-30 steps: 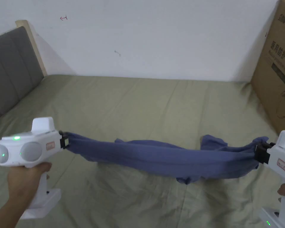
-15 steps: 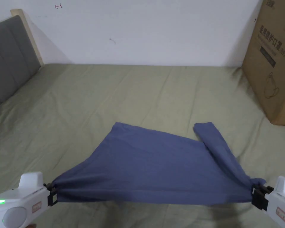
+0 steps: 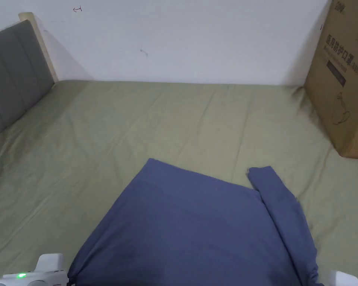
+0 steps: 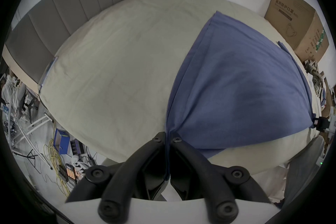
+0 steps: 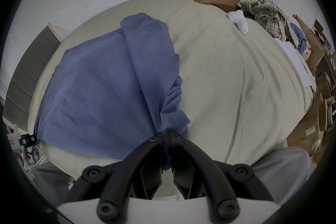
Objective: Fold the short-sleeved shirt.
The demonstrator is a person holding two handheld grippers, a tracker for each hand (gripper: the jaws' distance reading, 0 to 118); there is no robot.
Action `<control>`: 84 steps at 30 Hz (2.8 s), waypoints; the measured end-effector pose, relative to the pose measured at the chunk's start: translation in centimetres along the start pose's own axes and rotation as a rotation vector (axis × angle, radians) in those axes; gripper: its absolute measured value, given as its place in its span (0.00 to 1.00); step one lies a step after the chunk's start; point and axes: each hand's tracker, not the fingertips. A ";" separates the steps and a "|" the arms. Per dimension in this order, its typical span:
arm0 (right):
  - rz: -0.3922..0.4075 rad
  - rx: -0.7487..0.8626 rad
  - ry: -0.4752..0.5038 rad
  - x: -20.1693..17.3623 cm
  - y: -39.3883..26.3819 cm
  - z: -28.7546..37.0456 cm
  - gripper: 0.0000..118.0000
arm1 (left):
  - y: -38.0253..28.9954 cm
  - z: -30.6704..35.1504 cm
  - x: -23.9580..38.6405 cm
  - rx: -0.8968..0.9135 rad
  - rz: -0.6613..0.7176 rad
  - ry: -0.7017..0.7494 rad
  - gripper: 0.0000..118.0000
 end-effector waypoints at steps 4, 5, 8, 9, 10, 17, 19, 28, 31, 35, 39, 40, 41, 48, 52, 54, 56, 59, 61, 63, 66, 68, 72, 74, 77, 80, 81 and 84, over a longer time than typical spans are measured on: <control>0.006 0.030 -0.008 -0.8 1.2 1.9 0.14 | 1.1 0.1 -0.1 0.006 0.007 -0.001 0.29; 0.025 0.086 -0.024 -1.1 1.8 2.8 0.29 | 1.2 1.5 0.8 0.025 0.011 -0.019 0.49; 0.048 0.252 -0.010 -1.7 4.0 6.2 0.77 | 2.9 4.3 2.5 0.125 0.030 -0.087 0.86; 0.053 0.312 -0.004 -1.9 4.7 7.5 0.78 | 3.8 5.3 2.8 0.193 0.033 -0.111 0.86; 0.058 0.380 -0.005 -2.3 5.7 9.0 0.78 | 4.9 6.5 3.4 0.254 0.031 -0.138 0.86; 0.118 0.773 -0.009 -5.2 9.4 18.6 0.78 | 9.5 14.5 8.4 0.717 -0.023 -0.270 0.86; 0.133 0.845 -0.035 -6.3 9.5 20.4 0.77 | 10.0 16.0 9.5 0.810 -0.017 -0.285 0.85; 0.199 0.969 -0.108 -7.8 8.8 22.3 0.02 | 10.7 17.5 12.5 0.967 0.000 -0.279 0.02; 0.202 0.973 -0.089 -7.6 8.8 22.2 0.01 | 10.7 17.2 13.5 0.951 -0.013 -0.284 0.00; 0.206 0.967 -0.089 -7.5 9.4 21.6 0.01 | 11.5 15.9 14.2 0.910 -0.083 -0.267 0.00; 0.210 0.958 -0.089 -7.5 10.5 20.8 0.01 | 13.4 14.5 14.5 0.847 -0.091 -0.284 0.00; 0.211 0.953 -0.086 -7.5 10.9 20.5 0.01 | 14.2 13.9 14.5 0.830 -0.096 -0.288 0.00; 0.212 0.949 -0.084 -7.5 11.3 20.2 0.01 | 15.0 13.2 14.3 0.829 -0.098 -0.302 0.00; 0.217 0.915 -0.105 -7.5 14.4 17.3 0.01 | 23.5 6.4 15.2 0.585 -0.143 -0.327 0.00; 0.225 0.879 -0.125 -7.4 16.5 14.9 0.01 | 28.5 0.6 16.2 0.405 -0.174 -0.318 0.05; 0.226 0.864 -0.136 -7.3 17.3 13.7 0.01 | 30.8 -2.9 16.4 0.308 -0.179 -0.305 0.20; 0.218 0.849 -0.148 -7.2 17.9 12.5 0.01 | 32.2 -6.0 17.0 0.257 -0.187 -0.271 0.24; 0.206 0.829 -0.170 -6.9 18.6 10.6 0.01 | 33.5 -10.5 17.7 0.115 -0.177 -0.207 0.80; 0.197 0.808 -0.182 -6.6 18.9 9.4 0.01 | 34.3 -13.0 17.9 0.125 -0.206 -0.208 0.87; 0.190 0.782 -0.189 -6.3 19.2 8.2 0.01 | 34.7 -14.8 18.5 0.113 -0.226 -0.182 0.87; 0.187 0.746 -0.203 -5.9 19.2 6.7 0.01 | 35.1 -17.7 19.2 0.086 -0.250 -0.166 0.76; 0.181 0.727 -0.203 -5.7 19.0 6.2 0.01 | 34.8 -19.0 19.7 0.018 -0.269 -0.173 0.33; 0.176 0.693 -0.202 -4.9 18.8 5.7 0.01 | 33.7 -18.3 20.5 0.046 -0.269 -0.184 0.03; 0.157 0.668 -0.190 -4.4 19.0 5.5 0.01 | 33.0 -16.6 20.7 0.051 -0.275 -0.183 0.00; 0.112 0.570 -0.151 -3.4 19.7 4.3 0.14 | 32.8 -14.1 19.9 0.143 -0.225 -0.201 0.00; 0.107 0.396 -0.129 -2.6 20.5 1.6 0.80 | 32.3 -10.9 18.7 0.221 -0.154 -0.281 0.00; 0.102 0.343 -0.111 -2.4 20.7 0.2 0.88 | 32.7 -10.9 18.0 0.240 -0.162 -0.295 0.00; 0.090 0.270 -0.099 -2.0 20.6 -3.4 0.87 | 32.1 -8.3 17.0 0.278 -0.173 -0.323 0.00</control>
